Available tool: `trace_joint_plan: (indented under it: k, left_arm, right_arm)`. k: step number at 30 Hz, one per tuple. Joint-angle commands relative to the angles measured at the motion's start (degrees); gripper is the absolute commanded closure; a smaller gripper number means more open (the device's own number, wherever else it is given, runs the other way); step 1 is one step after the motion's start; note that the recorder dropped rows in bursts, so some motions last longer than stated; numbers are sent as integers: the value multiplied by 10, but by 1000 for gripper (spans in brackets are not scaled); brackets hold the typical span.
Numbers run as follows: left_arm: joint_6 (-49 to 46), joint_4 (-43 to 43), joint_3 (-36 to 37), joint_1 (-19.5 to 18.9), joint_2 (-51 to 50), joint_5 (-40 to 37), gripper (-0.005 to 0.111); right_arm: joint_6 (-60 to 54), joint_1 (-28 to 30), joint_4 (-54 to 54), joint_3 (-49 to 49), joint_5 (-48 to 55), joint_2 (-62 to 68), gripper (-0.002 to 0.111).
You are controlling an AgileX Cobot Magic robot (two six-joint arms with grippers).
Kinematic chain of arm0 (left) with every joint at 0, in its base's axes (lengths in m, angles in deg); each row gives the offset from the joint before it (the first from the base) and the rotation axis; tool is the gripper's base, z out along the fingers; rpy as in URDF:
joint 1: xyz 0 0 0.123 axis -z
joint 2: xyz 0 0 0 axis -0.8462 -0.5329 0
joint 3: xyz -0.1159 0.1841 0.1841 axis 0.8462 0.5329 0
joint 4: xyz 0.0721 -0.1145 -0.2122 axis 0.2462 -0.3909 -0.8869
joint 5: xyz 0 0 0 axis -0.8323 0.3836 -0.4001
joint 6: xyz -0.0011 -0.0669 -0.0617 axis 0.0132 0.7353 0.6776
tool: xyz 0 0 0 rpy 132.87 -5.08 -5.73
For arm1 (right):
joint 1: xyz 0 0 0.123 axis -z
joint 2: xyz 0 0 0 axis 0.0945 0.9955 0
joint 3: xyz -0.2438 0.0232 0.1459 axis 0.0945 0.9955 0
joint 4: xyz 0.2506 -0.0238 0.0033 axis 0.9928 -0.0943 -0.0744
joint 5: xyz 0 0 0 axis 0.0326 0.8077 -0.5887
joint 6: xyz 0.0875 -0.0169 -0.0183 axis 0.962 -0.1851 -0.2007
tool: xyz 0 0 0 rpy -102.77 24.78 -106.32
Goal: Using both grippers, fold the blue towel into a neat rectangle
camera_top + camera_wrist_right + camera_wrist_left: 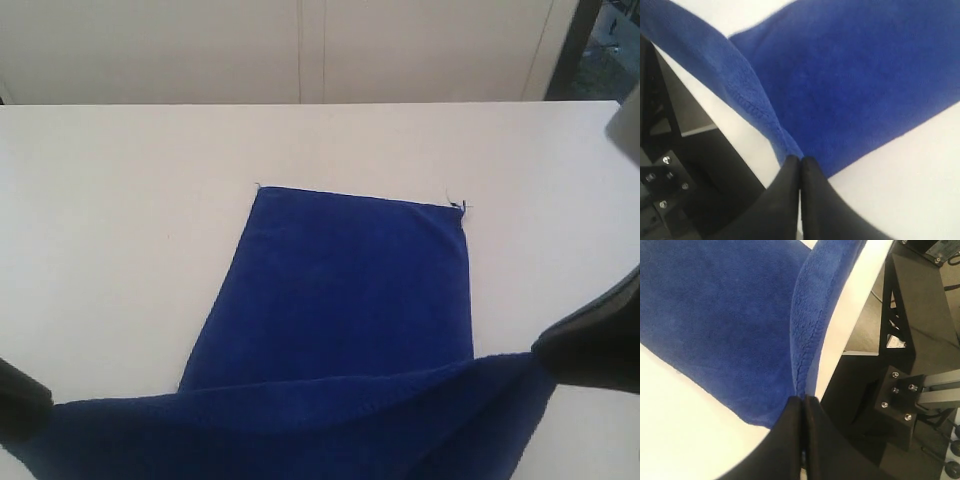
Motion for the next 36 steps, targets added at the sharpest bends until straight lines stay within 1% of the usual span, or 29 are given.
trace_joint_plan:
  k: [1,7,9,14,18,26,32,36]
  left_arm:
    - [-4,-4,4,1,3,-6,107]
    - [0,-4,4,1,3,10,107]
    - [5,-4,4,1,1,30,107]
    - [54,-4,5,1,-24,128,107]
    - [61,-5,5,1,-63,164,107]
    - [61,-5,5,1,-129,239,107]
    - [63,-5,5,1,-168,296,107]
    - [78,-5,5,1,-198,333,107]
  right_arm:
    - [-8,0,-7,28,-17,-2,108]
    - [1,0,-23,29,-33,-1,108]
    - [27,0,-45,29,-36,3,108]
    - [82,0,-114,29,-36,30,108]
    - [90,0,-126,29,-46,54,108]
    - [184,0,-218,29,-98,93,108]
    - [243,0,-263,29,-124,131,108]
    - [294,0,-310,29,-144,157,108]
